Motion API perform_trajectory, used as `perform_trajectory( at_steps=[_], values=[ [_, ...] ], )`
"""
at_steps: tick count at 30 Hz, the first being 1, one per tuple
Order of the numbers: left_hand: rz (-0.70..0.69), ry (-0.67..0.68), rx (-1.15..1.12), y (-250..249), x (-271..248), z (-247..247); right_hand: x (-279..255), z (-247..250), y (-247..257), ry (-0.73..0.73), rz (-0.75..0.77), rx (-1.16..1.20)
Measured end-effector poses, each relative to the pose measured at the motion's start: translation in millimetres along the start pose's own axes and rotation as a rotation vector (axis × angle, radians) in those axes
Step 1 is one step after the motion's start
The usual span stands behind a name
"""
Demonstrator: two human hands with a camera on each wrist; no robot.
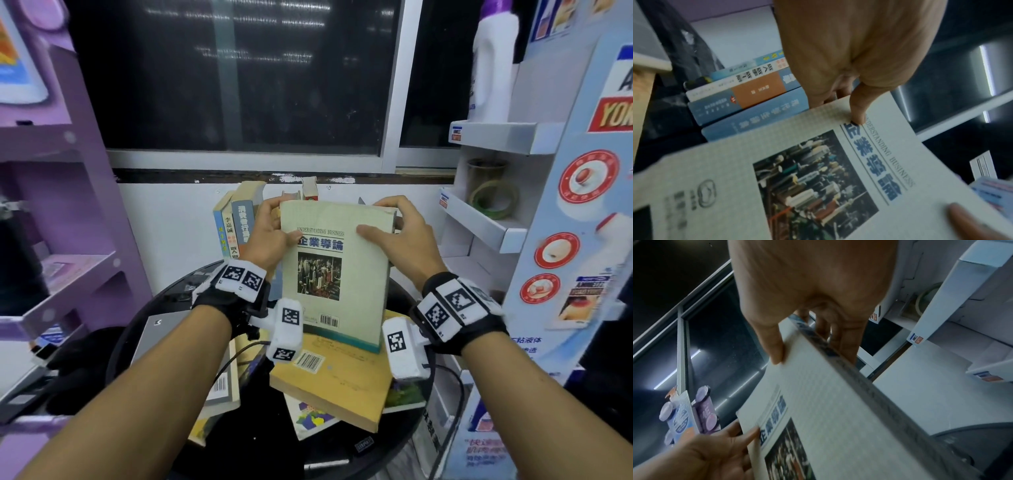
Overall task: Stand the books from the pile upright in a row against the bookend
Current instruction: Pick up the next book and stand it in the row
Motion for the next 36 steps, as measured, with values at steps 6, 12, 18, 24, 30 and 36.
perform_trajectory(
  at_steps=[6,12,18,24,30,36],
  values=[
    [-0.047,0.078,0.291,-6,10,-8,8,-2,21,0.306,-0.029,-0.096],
    [-0.016,0.124,0.542,-18,17,-2,7,-11,34,0.339,-0.006,-0.184],
    [-0.048,0.102,0.638,-22,24,9,5,-11,39,0.25,0.018,-0.197],
    [-0.122,0.033,0.656,-29,34,4,13,9,43,0.164,-0.046,-0.233],
    [-0.162,0.026,0.742,-32,44,-8,24,18,38,0.091,-0.084,-0.287],
    [-0.207,0.038,0.898,-32,59,-13,44,10,27,-0.046,-0.099,-0.287]
  ],
)
Point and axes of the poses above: each hand's wrist, its own x-axis towards the middle knuckle, its own z-axis out of the back of the hand, y = z × x, the point moved 4 cm from there along x, towards the middle knuckle, and after that the axes turned 1 degree about z, right-handed, at the moved point
